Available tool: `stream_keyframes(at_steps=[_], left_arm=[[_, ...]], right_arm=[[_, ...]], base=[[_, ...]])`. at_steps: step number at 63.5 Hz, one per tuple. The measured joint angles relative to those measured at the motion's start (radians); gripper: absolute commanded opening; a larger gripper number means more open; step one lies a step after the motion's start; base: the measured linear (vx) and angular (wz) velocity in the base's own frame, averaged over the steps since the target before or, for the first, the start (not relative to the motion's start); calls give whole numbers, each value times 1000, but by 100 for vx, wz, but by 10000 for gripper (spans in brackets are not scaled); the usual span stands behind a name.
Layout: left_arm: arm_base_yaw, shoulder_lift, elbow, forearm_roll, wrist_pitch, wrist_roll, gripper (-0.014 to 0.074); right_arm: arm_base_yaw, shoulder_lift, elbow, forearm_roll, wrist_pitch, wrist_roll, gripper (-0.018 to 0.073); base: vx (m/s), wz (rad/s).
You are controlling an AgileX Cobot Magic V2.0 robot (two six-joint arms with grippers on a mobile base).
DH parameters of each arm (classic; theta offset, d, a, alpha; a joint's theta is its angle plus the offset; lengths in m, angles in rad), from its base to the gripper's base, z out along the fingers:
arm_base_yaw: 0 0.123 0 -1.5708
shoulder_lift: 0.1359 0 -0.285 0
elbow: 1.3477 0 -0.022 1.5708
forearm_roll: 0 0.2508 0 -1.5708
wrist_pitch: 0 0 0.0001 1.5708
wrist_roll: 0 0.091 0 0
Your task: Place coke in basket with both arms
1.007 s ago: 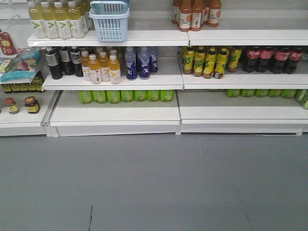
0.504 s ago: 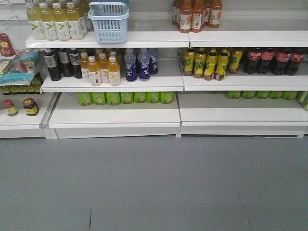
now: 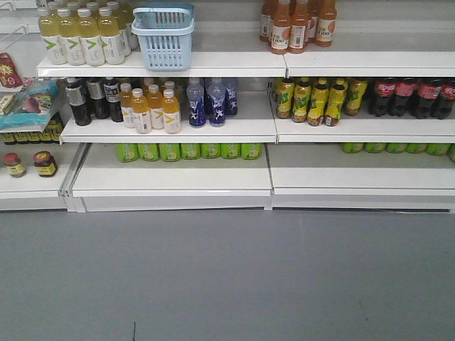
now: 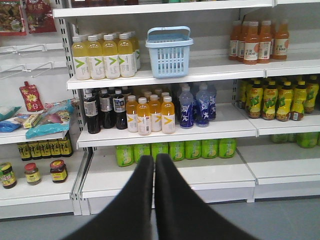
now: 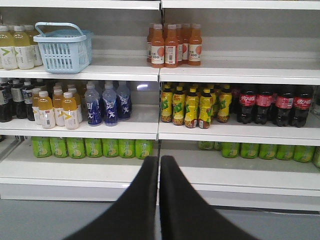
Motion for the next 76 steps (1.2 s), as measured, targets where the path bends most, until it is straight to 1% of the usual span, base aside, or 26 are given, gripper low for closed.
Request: stream_keyframes(at_steps=[76], left_arm=[[0,0,0,0,0,0,-6]], right_arm=[[0,0,0,0,0,0,-5]], base=[[21,3]])
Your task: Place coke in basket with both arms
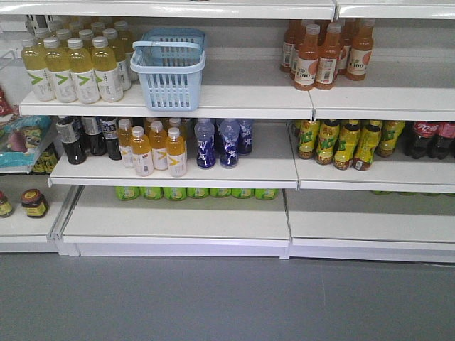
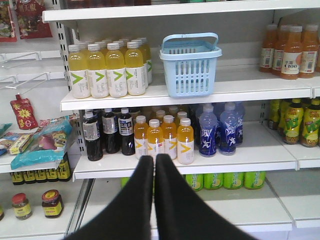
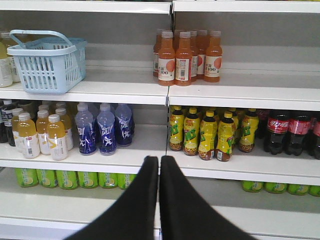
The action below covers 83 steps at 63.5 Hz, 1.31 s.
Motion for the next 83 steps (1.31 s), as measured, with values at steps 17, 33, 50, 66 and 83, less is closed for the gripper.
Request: stream_keyframes(at_steps=[17,33,50,66,83], left_arm=[[0,0,0,0,0,0,-6],[0,0,0,0,0,0,-6],[0,0,0,0,0,0,-6],[0,0,0,0,0,0,-6],[0,0,0,0,0,0,-6]], right_arm=[[0,0,0,0,0,0,-5],[0,0,0,0,0,0,-5],[0,0,0,0,0,0,-5],[0,0,0,0,0,0,-5],[0,0,0,0,0,0,-5]], base=[[22,-4],[20,-4],[17,-4],[15,-3],[12,-2]])
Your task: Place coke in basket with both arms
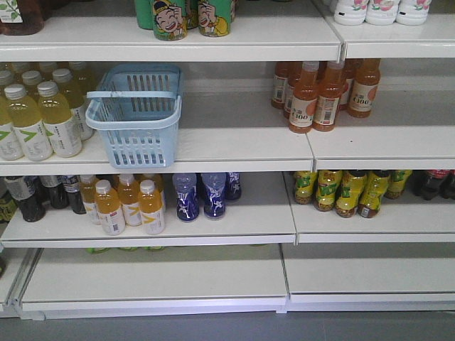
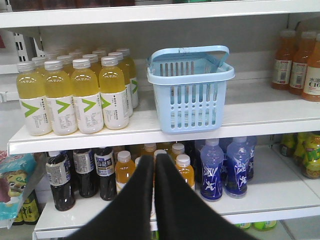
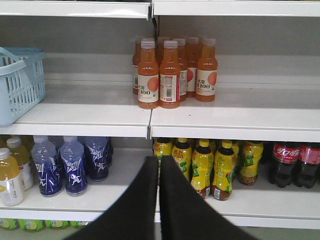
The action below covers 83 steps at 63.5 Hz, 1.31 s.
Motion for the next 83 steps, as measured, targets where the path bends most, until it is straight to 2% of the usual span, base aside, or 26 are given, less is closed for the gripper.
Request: stream_keyframes(at_steps=[83], left_arm=[[0,0,0,-1,0,0,-6]], right_arm=[[0,0,0,0,0,0,-5]], base=[[7,0]])
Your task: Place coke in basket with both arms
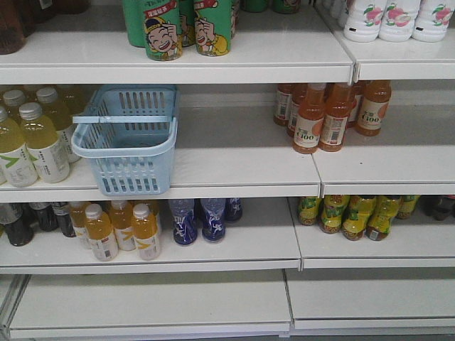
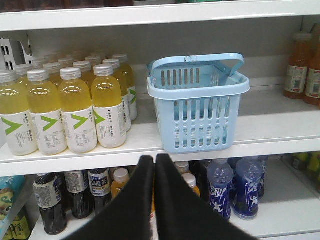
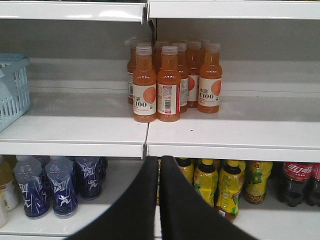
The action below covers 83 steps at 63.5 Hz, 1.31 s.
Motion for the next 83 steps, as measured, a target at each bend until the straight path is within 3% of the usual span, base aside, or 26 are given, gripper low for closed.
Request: stream_keyframes(at_steps=[83], left_arm=[[0,0,0,0,0,0,-6]], right_arm=[[0,0,0,0,0,0,-5]], base=[[0,0]])
